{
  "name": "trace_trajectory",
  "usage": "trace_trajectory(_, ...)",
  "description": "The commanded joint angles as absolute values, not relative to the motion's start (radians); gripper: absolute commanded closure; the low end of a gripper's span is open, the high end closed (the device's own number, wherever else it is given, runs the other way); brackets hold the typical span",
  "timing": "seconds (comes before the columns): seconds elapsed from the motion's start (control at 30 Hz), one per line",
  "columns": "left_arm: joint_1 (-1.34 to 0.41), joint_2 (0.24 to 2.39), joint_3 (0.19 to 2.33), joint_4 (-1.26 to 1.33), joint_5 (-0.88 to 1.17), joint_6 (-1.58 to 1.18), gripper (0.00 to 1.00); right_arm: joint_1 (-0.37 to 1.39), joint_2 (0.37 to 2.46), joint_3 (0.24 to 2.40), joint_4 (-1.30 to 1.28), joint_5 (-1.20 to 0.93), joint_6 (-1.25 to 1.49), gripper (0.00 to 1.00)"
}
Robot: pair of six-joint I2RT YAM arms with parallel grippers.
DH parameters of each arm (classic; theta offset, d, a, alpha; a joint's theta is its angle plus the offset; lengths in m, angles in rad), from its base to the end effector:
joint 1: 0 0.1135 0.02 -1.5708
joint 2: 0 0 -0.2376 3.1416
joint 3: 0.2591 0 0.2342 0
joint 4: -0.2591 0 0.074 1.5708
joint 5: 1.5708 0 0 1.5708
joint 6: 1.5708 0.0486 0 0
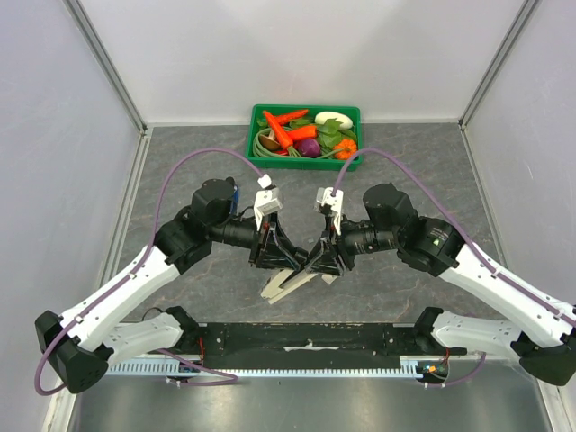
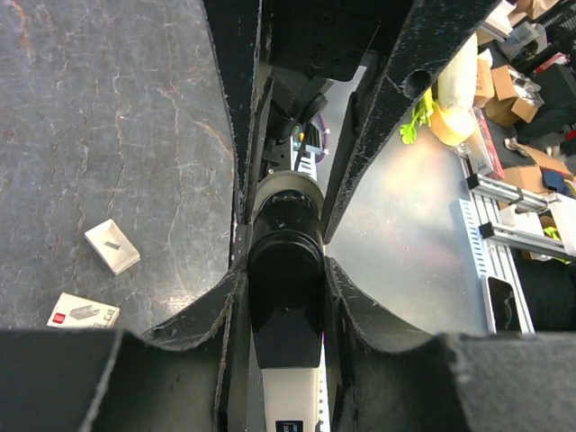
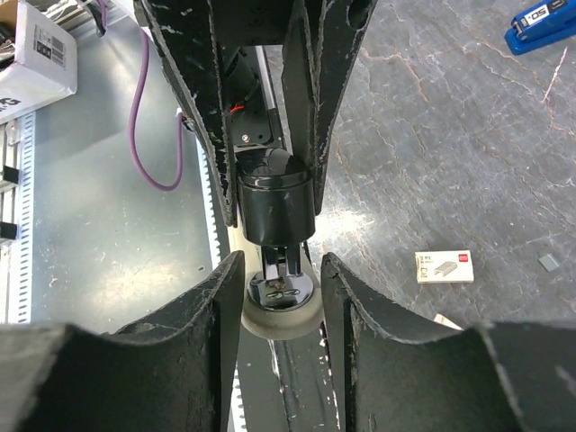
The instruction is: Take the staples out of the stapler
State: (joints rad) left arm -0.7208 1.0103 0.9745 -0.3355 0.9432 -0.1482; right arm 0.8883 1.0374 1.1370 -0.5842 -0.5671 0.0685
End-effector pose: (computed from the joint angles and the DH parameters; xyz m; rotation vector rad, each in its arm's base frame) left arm 0.1375 -0.1732 0.3294 1.2053 1.6818 -1.4662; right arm 0.1187 0.1874 0.3467 -1.2034 1.8208 1.1534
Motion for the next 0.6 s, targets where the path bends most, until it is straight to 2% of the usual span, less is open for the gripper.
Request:
trace_trajectory(0.0, -0.730, 0.973, 0.988, -0.250, 1.023, -0.195, 0.98, 0.896, 1.035, 1.161, -0.546, -0.618, 0.064, 0.55)
trace_trajectory(0.27, -0.733, 0.980, 0.977, -0.178, 1.035, -0.236, 0.98, 0.900, 1.016, 1.106, -0.512, -0.664, 0.080, 0.81)
trace_trajectory(0.37, -0.732, 0.973, 0.974, -0.127, 0.980, -0.264, 0.98, 0.908, 0.993, 1.042, -0.479, -0.666, 0.101, 0.91)
trace_trajectory(0.57, -0.732, 0.939, 0.982, 0.035, 0.819, -0.339, 0.98, 0.911, 0.916, 0.865, -0.338, -0.666, 0.199, 0.99)
